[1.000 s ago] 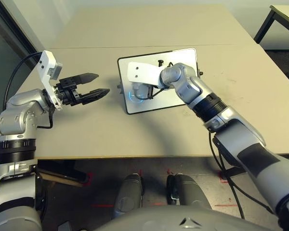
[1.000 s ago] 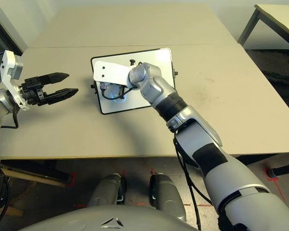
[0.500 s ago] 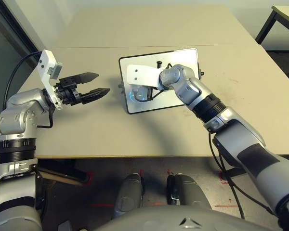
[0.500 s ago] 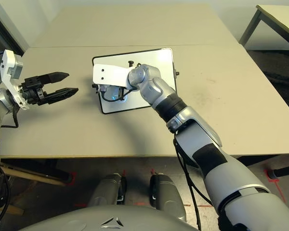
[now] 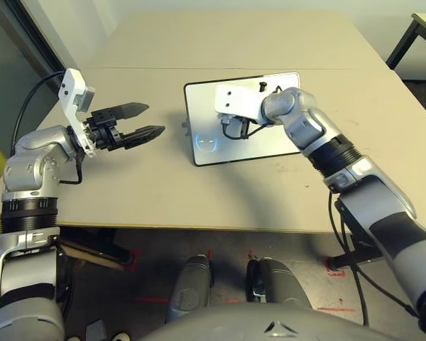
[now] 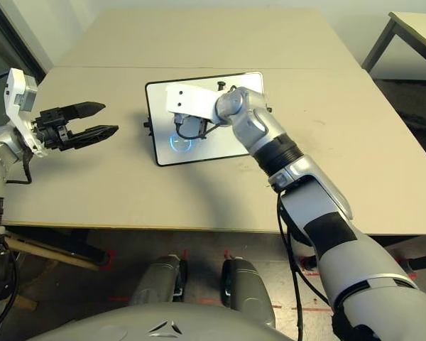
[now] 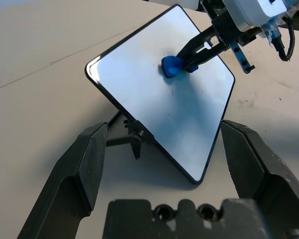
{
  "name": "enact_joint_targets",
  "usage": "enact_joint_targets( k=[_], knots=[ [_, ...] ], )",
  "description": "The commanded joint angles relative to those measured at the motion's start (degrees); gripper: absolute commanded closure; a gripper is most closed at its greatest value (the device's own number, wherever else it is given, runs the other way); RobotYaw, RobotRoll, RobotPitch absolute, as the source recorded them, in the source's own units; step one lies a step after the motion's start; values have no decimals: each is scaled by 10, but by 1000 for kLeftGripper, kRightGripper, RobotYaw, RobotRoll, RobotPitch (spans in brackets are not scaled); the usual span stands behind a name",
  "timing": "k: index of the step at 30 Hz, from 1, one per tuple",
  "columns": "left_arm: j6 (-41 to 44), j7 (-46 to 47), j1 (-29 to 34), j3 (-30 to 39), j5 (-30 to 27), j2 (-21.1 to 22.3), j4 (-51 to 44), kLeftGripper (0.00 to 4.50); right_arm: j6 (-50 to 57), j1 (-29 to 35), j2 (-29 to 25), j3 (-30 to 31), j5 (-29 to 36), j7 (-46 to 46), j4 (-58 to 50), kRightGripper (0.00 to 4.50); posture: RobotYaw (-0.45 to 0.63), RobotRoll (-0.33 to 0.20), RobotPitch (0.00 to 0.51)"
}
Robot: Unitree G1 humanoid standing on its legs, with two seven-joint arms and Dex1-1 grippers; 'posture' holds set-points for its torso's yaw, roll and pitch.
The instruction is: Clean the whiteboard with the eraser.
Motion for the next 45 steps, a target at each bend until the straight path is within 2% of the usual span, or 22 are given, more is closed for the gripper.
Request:
enact_joint_targets(
  k=[1, 17, 26, 31, 35, 39, 42, 45],
  knots=[
    [-4, -5, -2, -5, 4, 4, 4, 0, 24, 21, -4, 5, -3, 8, 0, 4500, 248, 0, 71],
    [0, 4, 14, 7, -1, 9, -15, 0, 37, 51, 57, 58, -18, 21, -44, 4500, 278, 0, 66],
    [0, 8, 19, 9, -2, 7, -18, 0, 33, 39, 59, 35, -8, 7, -24, 4500, 279, 0, 65],
    [-4, 8, 15, 7, -1, 5, -13, 0, 110, 46, 46, -55, 74, 38, -99, 4500, 271, 0, 65],
    [-10, 7, 8, 6, 2, 3, -3, 0, 218, 45, 27, -181, 173, 37, -178, 4500, 269, 0, 66],
    [-15, 7, 7, 6, 3, 4, 0, 0, 299, 32, 1, -309, 238, -21, -219, 4500, 262, 0, 66],
    [-18, 7, 8, 6, 3, 4, 1, 0, 331, 34, -26, -386, 258, -84, -220, 4500, 262, 0, 66],
    [-22, 6, 9, 7, 3, 5, 4, 0, 352, 67, -54, -451, 262, -151, -210, 4500, 258, 0, 66]
  ],
)
